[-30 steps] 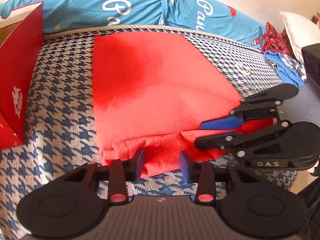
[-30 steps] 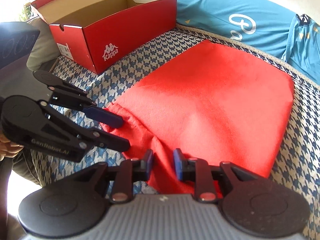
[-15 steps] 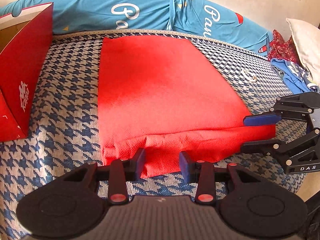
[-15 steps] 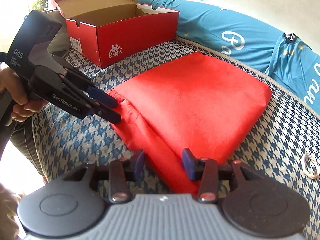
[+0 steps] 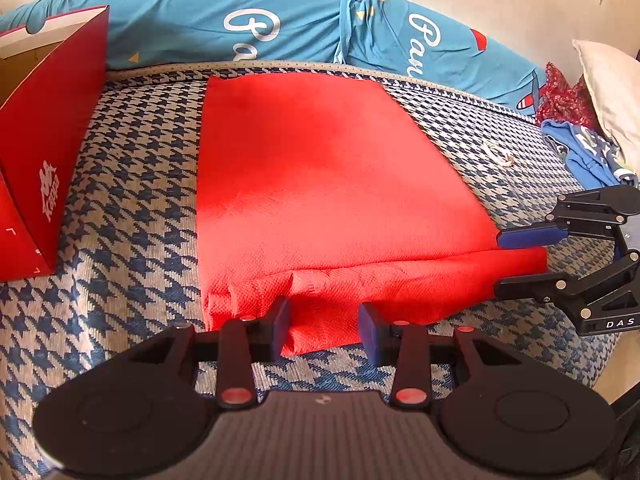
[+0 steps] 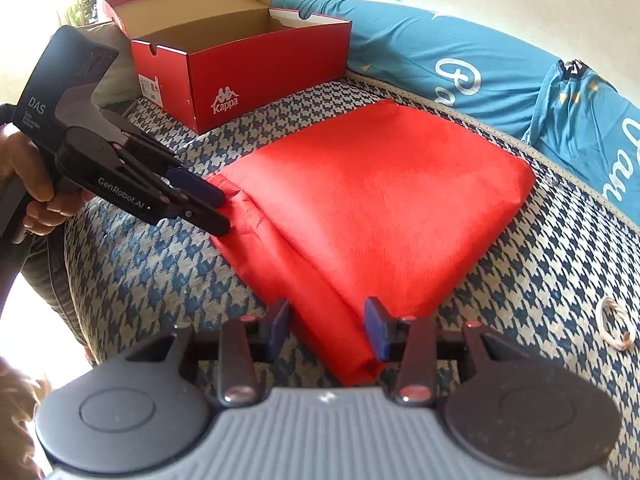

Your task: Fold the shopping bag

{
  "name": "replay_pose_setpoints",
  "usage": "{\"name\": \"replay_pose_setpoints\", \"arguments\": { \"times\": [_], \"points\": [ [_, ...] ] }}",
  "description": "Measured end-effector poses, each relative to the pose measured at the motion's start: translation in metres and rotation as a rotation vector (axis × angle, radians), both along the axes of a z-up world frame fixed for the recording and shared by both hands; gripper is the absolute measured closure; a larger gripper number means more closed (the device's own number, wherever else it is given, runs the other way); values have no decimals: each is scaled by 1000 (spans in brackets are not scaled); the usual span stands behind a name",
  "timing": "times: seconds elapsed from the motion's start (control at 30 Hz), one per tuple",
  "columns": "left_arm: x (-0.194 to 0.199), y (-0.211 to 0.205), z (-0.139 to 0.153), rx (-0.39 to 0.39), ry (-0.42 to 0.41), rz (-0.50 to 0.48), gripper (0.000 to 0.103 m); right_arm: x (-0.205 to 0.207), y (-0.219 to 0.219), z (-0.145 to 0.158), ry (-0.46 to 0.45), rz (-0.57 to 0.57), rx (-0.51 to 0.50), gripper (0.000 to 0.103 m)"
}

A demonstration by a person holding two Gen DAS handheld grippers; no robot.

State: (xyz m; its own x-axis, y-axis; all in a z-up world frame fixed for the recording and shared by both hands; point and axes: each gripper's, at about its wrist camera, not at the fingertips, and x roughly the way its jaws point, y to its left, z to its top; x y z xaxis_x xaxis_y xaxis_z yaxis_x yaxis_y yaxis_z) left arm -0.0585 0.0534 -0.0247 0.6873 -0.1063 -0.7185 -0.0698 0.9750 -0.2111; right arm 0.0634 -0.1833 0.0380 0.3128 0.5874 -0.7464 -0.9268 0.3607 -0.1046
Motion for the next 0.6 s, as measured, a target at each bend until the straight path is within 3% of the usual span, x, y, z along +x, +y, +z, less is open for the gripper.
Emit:
{"name": "replay_pose_setpoints", "arguments": {
  "times": [0.27, 0.43, 0.6],
  "points": [
    [-1, -2, 0, -7, -9, 18, 64, 25, -9, 1, 237, -134, 54, 84],
    [0, -5, -1, -33, -19, 49, 56, 44, -14, -4, 386, -248, 86, 86],
    [1, -14, -2, -23, -29, 79, 42, 47, -9, -6, 413, -309, 73, 86]
  ]
}}
